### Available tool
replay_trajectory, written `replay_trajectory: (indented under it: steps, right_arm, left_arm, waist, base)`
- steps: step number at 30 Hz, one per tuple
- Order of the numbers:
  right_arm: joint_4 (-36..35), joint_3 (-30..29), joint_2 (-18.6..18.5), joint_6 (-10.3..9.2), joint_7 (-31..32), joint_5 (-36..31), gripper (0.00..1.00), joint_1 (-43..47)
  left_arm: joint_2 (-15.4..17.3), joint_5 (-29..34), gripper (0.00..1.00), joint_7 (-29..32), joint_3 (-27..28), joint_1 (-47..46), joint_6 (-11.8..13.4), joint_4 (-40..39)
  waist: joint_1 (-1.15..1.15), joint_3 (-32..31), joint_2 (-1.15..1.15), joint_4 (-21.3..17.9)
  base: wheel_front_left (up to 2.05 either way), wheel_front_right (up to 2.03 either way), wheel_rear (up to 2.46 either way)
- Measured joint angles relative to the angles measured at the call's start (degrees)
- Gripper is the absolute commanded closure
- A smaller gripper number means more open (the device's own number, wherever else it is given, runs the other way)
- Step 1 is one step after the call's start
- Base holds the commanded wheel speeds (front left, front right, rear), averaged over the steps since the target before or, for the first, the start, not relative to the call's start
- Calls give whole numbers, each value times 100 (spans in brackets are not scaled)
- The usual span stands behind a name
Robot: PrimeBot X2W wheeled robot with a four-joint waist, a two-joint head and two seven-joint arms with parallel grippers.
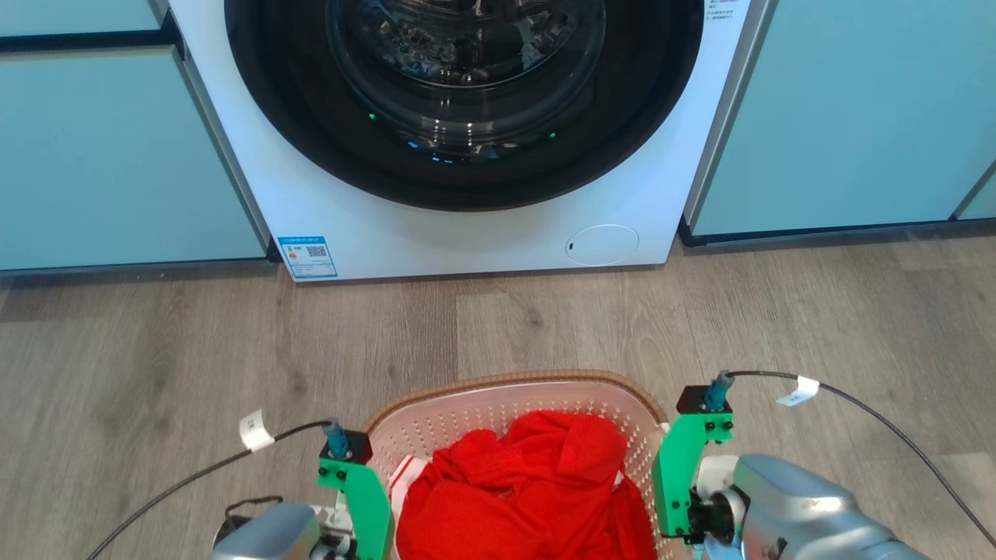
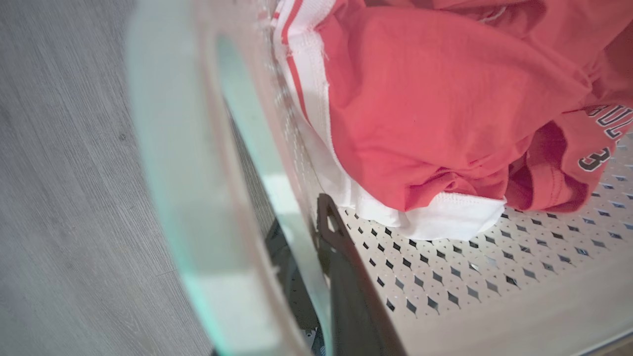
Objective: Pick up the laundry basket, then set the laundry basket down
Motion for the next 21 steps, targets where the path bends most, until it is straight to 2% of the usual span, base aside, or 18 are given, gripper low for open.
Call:
replay_trajectory:
  steps: [13, 21]
  right_arm:
    - [5, 11, 0, 0, -10, 25, 100, -1]
    - [7, 24, 0, 0, -124, 25, 100, -7]
  left_arm:
    - [-13, 1, 100, -16, -3, -4, 0, 21]
    - [-29, 8, 100, -101, -4, -24, 0, 47]
  waist:
    - [0, 12, 0, -12]
    - [0, 234, 0, -34]
  base:
    - [0, 0, 0]
    - [0, 0, 0]
